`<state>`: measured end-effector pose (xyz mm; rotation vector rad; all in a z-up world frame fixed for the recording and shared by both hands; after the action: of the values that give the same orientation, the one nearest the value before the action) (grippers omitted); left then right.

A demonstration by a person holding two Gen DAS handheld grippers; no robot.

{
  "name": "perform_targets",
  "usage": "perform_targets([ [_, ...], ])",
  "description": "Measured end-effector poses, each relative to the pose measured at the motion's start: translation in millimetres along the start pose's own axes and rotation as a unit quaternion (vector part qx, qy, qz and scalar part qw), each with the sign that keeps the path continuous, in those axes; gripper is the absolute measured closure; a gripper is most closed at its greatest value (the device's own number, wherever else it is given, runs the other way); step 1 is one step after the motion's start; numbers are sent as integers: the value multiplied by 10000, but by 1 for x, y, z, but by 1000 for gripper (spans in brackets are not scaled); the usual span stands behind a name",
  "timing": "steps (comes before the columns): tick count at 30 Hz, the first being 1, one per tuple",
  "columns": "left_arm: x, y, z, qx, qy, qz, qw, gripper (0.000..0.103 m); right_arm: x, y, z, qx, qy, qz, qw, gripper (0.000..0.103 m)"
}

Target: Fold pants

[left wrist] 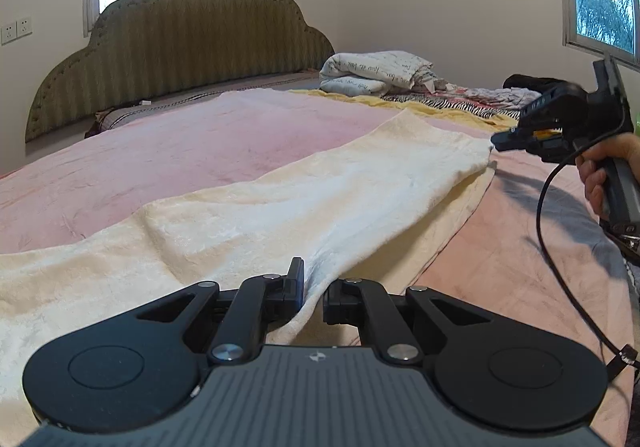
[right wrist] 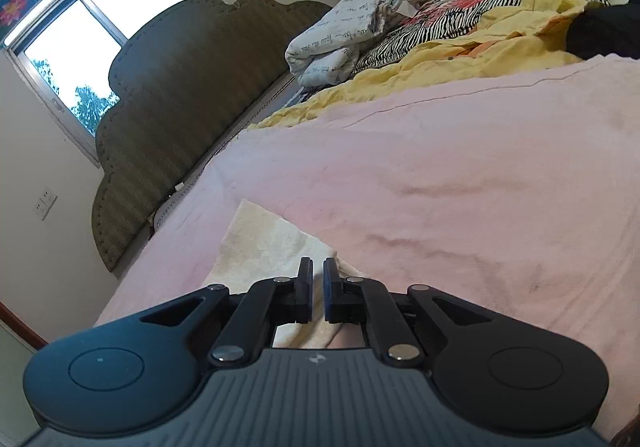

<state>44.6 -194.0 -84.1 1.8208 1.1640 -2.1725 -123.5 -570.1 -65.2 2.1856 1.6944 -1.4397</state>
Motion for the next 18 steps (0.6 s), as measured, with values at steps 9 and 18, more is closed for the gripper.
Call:
perform_targets([
  [9, 3, 3, -1, -38, -17, -129, 9999, 81, 7, 15, 0, -117, 348, -323, 9988, 87],
  [18, 3, 5, 1, -98, 20, -158, 9998, 78, 11, 11, 10, 38, 735, -122, 9972, 70],
])
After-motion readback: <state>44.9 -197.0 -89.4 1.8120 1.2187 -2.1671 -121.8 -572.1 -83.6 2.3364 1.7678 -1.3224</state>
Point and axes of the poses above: each gripper's, at about its wrist camera, not at the fingertips, and y roughly the way its jaws point, z to its right, x to its underside, the point moved 4 cm from there along y, roughly the way its jaws point, and after that the axes turned 3 degrees about -y, right-handed, at the moved point
